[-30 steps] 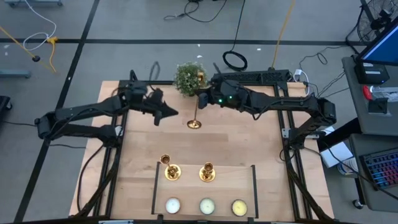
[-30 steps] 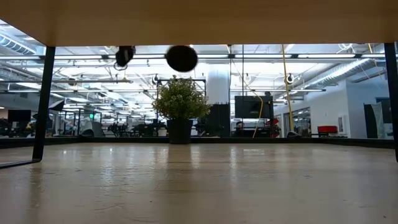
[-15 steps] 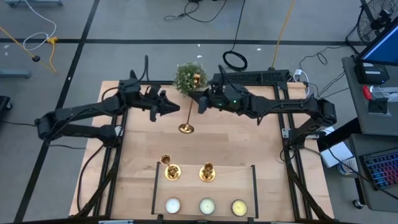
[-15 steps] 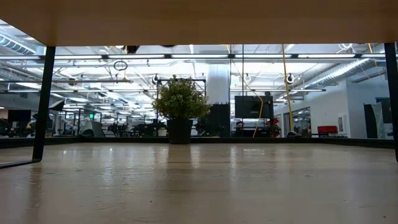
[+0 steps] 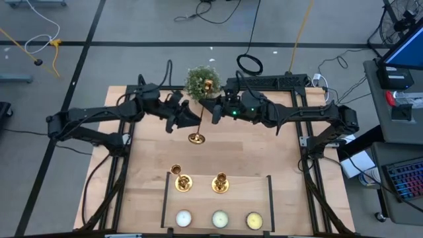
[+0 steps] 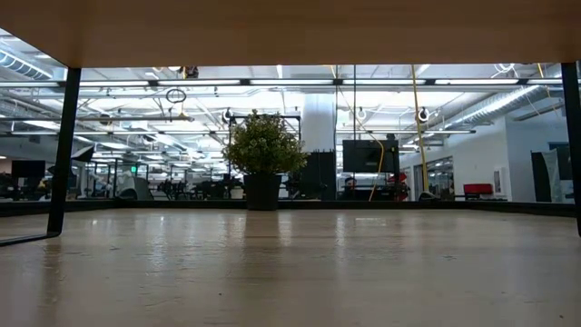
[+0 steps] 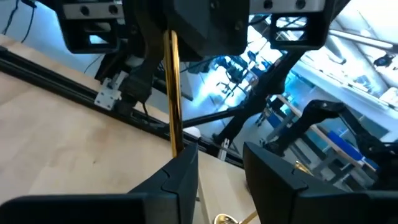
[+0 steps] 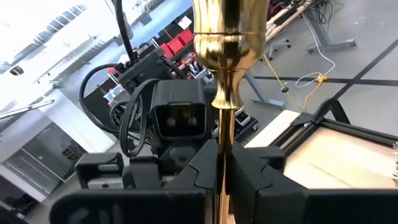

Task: Pick & Place candle stick holders
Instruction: Put the gold candle stand on the shelf

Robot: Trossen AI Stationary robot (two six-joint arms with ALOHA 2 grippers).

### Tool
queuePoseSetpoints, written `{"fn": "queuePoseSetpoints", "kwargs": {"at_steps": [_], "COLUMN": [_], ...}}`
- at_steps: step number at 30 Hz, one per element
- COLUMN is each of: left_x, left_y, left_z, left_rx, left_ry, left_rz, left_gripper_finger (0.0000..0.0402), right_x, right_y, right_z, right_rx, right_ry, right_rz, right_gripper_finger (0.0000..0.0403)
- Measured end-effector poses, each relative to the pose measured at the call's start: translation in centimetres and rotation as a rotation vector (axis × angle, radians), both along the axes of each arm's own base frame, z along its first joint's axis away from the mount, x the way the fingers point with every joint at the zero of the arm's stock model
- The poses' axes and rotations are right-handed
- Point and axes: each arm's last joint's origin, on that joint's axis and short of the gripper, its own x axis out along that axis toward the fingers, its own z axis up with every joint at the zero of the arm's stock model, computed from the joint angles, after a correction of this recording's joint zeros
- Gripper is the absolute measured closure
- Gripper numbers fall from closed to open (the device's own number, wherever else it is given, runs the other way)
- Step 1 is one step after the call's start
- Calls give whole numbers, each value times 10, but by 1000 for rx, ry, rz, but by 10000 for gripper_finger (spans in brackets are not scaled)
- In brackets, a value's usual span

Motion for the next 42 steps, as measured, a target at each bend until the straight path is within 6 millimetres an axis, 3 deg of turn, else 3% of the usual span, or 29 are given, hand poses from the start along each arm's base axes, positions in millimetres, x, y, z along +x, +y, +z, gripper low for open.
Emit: {"fn": "queuePoseSetpoints", "kwargs": {"at_steps": [6,19,33,42], "left_x": [10,9,-30,-17], "left_y": [-2,-2,-8,-5], "left_z": [-2,-7,12,9], "left_rx": [5,10,11,-80], "left_ry": [52,102,134,117], "left_rz": [-14,0,31,-52], "left_gripper_finger": [268,268,268,268], "right_x": [0,-1,-20,-19], "right_y": [0,0,3,4], "right_z": [0,1,25,24], "right_rx": [-16,-29,-77,-58], "right_ry": [2,-1,-54,-56], "right_rz": [1,21,21,29], "right_gripper_finger": [392,392,392,392]}}
